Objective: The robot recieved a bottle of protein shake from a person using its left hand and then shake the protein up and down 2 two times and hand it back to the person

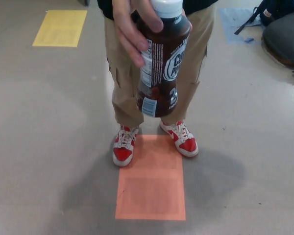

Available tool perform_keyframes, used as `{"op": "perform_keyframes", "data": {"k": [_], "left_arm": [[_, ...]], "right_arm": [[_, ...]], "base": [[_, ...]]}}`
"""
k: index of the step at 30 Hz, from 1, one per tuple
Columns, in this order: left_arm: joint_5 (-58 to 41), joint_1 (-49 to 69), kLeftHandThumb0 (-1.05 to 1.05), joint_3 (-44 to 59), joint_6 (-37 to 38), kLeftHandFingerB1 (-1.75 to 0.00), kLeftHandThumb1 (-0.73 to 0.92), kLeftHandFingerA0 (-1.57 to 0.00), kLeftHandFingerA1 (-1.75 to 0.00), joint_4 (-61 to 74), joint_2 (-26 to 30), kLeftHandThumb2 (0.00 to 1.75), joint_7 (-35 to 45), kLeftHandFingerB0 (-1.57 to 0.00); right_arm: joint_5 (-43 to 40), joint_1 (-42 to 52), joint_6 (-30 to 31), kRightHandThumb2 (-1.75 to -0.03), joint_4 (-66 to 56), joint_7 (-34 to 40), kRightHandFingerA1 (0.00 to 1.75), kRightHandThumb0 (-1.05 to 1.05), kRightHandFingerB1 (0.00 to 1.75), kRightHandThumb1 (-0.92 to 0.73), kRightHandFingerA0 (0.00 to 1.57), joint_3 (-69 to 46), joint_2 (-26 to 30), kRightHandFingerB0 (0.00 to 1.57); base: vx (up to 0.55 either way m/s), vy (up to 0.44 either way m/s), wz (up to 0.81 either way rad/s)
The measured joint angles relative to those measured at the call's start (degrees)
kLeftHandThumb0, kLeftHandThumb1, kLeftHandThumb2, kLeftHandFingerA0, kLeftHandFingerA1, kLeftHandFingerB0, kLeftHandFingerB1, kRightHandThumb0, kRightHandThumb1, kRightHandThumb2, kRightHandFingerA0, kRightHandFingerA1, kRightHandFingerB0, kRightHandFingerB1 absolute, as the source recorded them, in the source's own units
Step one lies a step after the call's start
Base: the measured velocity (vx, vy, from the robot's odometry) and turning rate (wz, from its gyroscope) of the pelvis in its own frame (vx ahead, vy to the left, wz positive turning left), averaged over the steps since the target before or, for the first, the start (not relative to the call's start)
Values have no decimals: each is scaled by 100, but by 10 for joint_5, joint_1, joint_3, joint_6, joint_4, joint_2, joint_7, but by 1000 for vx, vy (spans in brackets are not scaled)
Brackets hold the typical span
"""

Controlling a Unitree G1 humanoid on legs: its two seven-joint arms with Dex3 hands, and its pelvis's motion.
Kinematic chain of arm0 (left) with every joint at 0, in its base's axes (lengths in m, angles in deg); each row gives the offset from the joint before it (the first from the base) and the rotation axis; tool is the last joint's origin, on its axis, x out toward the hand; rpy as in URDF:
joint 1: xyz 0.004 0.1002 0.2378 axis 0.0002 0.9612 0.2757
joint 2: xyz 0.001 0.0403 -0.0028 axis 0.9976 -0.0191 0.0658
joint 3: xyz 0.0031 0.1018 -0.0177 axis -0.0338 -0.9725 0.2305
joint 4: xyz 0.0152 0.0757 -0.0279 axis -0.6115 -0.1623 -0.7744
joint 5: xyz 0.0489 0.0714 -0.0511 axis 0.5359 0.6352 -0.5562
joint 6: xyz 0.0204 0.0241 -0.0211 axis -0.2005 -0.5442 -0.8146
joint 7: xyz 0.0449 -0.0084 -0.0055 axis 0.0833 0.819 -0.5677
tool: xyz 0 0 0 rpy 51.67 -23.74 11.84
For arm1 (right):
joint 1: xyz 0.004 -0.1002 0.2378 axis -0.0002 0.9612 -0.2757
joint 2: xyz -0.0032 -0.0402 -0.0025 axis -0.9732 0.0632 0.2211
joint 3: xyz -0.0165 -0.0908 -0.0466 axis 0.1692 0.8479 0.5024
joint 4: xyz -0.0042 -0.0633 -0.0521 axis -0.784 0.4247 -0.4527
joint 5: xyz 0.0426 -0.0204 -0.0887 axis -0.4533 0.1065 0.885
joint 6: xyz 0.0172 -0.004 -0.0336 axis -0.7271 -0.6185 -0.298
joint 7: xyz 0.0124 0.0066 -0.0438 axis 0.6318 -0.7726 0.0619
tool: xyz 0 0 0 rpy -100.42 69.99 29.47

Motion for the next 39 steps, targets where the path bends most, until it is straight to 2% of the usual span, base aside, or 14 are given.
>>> {"op": "perform_keyframes", "data": {"k": [6,11,21,24,25,26,27,28,29,30,31,32,33,39], "left_arm": [[11,-18,-36,-2,43,-40,83,-83,-46,45,5,65,-30,-61],[16,-42,-31,5,71,-41,83,-82,-46,119,11,65,-37,-62],[-4,-96,-34,28,87,-40,83,-75,-46,312,17,67,1,-58],[-23,-107,-35,31,73,-38,73,-61,-43,373,14,62,35,-48],[-29,-108,-35,31,68,-38,73,-61,-43,385,12,62,43,-48],[-33,-110,-44,31,62,-34,68,-46,-39,396,12,60,51,-37],[-39,-111,-61,31,54,-27,64,-21,-34,410,11,60,63,-16],[-45,-111,-78,31,46,-20,50,-6,-32,421,11,84,73,-6],[-48,-112,-78,30,39,-20,50,-6,-32,430,11,84,81,-6],[-52,-113,-78,29,27,-25,60,-1,-26,442,11,59,92,-1],[-54,-114,-78,29,20,-13,47,-1,-13,450,12,87,98,-3],[-55,-115,-78,28,13,-13,47,-1,-13,458,12,87,105,-3],[-59,-117,-85,27,0,0,49,0,-1,470,12,86,116,0],[-87,-130,-83,27,-52,0,46,0,0,510,12,83,158,0]], "right_arm": [[27,-13,-34,-64,25,57,57,-25,46,-78,98,34,0,79],[48,-23,-64,-64,49,106,56,-26,46,-79,97,58,-1,79],[80,-43,-122,-63,94,199,58,-24,46,-78,98,84,-1,80],[87,-48,-139,-63,104,221,62,-23,46,-77,99,86,-2,81],[88,-49,-142,-63,105,225,62,-23,46,-77,99,86,-2,81],[90,-49,-144,-63,106,228,60,-24,46,-77,98,86,-2,80],[91,-50,-147,-63,108,232,57,-24,46,-79,100,87,-2,79],[92,-51,-149,-65,109,235,59,-24,46,-76,104,87,-2,79],[93,-51,-151,-65,110,236,59,-24,46,-76,104,87,-3,79],[93,-52,-152,-62,110,237,60,-23,47,-76,105,87,-3,82],[93,-52,-153,-63,110,238,60,-24,47,-77,103,87,-3,81],[93,-52,-154,-63,110,238,60,-24,47,-77,103,87,-3,81],[94,-52,-155,-63,111,239,62,-23,47,-76,104,87,-3,81],[95,-52,-158,-63,110,241,65,-22,47,-74,105,87,-4,81]], "base": [[0,0,0],[0,0,0],[0,0,0],[0,0,0],[0,0,0],[0,0,0],[0,0,0],[0,0,0],[0,0,0],[0,0,0],[0,0,0],[0,0,0],[0,0,0],[0,0,0]]}}
